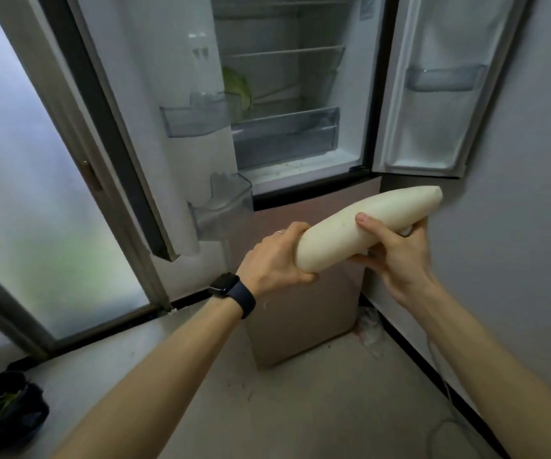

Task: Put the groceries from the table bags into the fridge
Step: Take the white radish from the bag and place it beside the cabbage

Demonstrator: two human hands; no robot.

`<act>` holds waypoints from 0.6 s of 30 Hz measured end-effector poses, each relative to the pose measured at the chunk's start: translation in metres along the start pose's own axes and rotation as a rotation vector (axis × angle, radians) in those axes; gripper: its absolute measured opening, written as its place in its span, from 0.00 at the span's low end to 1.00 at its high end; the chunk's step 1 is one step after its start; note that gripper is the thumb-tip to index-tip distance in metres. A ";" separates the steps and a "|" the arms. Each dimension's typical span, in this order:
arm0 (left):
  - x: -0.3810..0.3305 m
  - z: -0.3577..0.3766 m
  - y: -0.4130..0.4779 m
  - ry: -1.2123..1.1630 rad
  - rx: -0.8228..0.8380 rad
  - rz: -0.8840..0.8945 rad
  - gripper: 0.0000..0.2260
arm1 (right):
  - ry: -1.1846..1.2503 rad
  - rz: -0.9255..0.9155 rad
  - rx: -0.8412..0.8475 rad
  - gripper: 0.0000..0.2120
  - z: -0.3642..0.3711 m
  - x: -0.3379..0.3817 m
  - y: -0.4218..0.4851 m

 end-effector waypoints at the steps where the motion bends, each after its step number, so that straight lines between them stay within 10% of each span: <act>1: 0.002 0.006 0.022 0.001 -0.002 0.014 0.35 | 0.007 -0.014 -0.009 0.35 0.002 0.002 0.020; 18: 0.063 0.047 0.374 0.336 -0.286 0.014 0.34 | -0.149 -0.011 0.230 0.32 0.073 0.048 0.389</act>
Point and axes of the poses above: each hand's wrist, its own y-axis towards the middle knuckle, its own z-axis out of the palm, x = y × z, the point moved 7 cm from there along y, towards the middle knuckle, and after that the axes turned 10 degrees about -x, right-handed, at the moved point
